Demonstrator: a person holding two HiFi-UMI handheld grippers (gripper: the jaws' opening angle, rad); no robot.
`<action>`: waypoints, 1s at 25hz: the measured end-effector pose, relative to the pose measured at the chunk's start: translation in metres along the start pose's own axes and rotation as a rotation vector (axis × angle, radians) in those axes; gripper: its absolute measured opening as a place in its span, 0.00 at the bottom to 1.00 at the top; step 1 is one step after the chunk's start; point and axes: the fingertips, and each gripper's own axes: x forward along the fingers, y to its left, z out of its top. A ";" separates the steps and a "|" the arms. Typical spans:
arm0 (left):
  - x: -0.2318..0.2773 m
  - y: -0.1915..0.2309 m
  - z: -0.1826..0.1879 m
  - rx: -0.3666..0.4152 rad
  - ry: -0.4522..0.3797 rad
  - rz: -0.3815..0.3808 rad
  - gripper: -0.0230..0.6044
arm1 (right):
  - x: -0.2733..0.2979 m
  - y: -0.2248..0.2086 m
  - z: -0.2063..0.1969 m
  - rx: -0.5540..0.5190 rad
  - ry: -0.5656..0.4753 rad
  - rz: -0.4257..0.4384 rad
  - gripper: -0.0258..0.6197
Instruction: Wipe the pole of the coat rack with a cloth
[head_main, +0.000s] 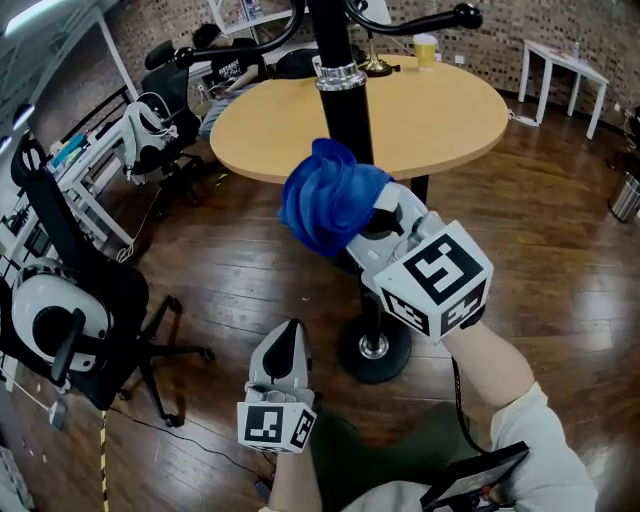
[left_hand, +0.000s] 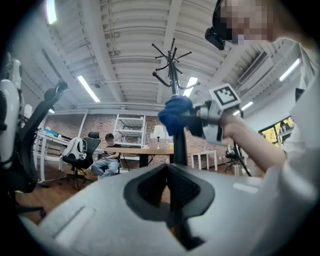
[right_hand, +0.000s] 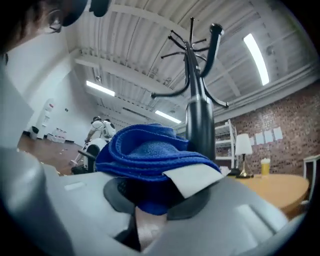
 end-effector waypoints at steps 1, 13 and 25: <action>0.000 0.000 -0.002 0.004 0.000 0.001 0.04 | -0.004 0.008 -0.043 0.023 0.046 0.008 0.19; -0.056 0.026 -0.040 -0.043 0.098 -0.001 0.04 | -0.124 0.165 -0.736 0.427 0.918 -0.096 0.19; -0.005 0.046 0.043 -0.037 0.018 -0.043 0.04 | 0.009 0.018 0.003 -0.005 -0.059 -0.034 0.18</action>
